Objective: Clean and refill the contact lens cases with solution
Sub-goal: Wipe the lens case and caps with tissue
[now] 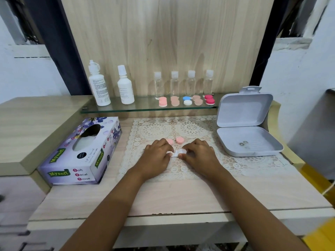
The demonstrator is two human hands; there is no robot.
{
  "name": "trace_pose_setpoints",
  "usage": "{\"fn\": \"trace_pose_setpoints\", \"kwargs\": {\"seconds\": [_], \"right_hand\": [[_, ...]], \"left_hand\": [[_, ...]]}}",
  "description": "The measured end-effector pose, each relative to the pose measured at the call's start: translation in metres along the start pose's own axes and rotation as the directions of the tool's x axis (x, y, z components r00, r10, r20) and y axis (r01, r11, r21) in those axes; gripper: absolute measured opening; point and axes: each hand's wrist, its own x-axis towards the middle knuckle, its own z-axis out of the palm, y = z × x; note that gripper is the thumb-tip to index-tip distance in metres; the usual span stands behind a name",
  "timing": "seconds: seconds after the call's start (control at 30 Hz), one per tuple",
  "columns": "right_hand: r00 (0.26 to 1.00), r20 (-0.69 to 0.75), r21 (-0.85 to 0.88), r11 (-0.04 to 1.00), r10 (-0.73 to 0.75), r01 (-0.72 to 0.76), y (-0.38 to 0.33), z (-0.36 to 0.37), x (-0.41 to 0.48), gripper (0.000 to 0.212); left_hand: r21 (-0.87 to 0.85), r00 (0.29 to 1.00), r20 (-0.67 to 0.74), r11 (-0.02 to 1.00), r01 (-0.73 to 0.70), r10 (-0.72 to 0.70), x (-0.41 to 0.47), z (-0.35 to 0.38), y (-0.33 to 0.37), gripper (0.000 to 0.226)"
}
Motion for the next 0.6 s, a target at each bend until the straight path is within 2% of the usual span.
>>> {"fn": "trace_pose_setpoints", "kwargs": {"seconds": [0.13,0.27,0.47,0.53,0.6], "right_hand": [[1.0,0.0,-0.033,0.999,-0.002,0.002,-0.001,0.0,0.0,0.033],[0.998,-0.047,-0.091,0.995,-0.045,0.041,-0.005,0.002,-0.005,0.029],[0.992,-0.05,-0.167,0.98,-0.114,0.104,-0.002,0.004,-0.007,0.039],[0.992,-0.078,-0.114,0.99,-0.095,0.086,-0.003,0.004,-0.007,0.047],[0.982,-0.168,-0.024,0.996,-0.092,0.089,-0.006,0.003,-0.007,0.054]], "left_hand": [[-0.243,0.996,0.024,0.966,0.093,-0.09,0.001,0.002,-0.005,0.015],[-0.512,0.983,-0.011,0.846,0.15,-0.181,0.002,-0.005,-0.003,0.014],[-0.68,0.94,-0.089,0.71,0.185,-0.33,0.002,-0.01,0.001,0.02],[-0.731,0.926,-0.127,0.664,0.156,-0.356,0.002,-0.012,0.003,0.022],[-0.777,0.918,-0.162,0.62,0.108,-0.362,0.002,-0.014,0.007,0.02]]}}
